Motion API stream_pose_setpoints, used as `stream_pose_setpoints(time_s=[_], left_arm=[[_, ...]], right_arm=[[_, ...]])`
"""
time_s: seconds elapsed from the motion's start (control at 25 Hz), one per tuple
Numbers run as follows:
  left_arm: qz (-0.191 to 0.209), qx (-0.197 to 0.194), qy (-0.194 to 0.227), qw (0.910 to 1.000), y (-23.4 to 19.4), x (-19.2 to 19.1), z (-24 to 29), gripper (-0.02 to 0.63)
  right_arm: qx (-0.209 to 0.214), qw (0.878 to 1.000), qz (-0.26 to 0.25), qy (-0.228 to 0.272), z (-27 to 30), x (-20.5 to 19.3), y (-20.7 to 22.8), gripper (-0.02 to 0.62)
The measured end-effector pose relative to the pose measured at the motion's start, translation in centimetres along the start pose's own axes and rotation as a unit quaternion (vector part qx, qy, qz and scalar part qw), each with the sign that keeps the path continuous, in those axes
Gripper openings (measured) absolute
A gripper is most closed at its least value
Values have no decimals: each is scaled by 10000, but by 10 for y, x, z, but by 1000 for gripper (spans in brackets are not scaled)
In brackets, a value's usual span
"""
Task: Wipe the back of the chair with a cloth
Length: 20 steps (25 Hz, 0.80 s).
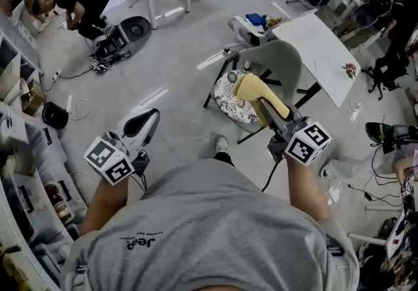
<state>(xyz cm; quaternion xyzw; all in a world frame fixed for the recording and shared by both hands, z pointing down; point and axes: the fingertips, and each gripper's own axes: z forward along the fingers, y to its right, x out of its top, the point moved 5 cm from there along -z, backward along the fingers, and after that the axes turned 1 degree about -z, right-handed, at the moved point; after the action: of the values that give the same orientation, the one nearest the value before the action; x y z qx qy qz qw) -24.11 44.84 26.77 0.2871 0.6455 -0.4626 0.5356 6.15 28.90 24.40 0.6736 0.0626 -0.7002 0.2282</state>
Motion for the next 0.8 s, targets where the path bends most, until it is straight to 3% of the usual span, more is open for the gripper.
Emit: stream_pose_setpoints(time_s=[0.2,0.32,0.56,0.8], left_arm=[[188,360,-55,9992,-18,-5,77,58],[290,670,56,9973,-53,-4,132,58],[-13,930,115,9956,-113,13,249,58],[-186,896,-205,9956,-156,8,306,58]], right_arm=[[394,9991,174,39,38,-9,102,56],[702,9972,223,87,89,-9,173,57],[1235,9920,245,-113,180,16,281,56],[1010,9928,502,-408,228,-5,346,56]])
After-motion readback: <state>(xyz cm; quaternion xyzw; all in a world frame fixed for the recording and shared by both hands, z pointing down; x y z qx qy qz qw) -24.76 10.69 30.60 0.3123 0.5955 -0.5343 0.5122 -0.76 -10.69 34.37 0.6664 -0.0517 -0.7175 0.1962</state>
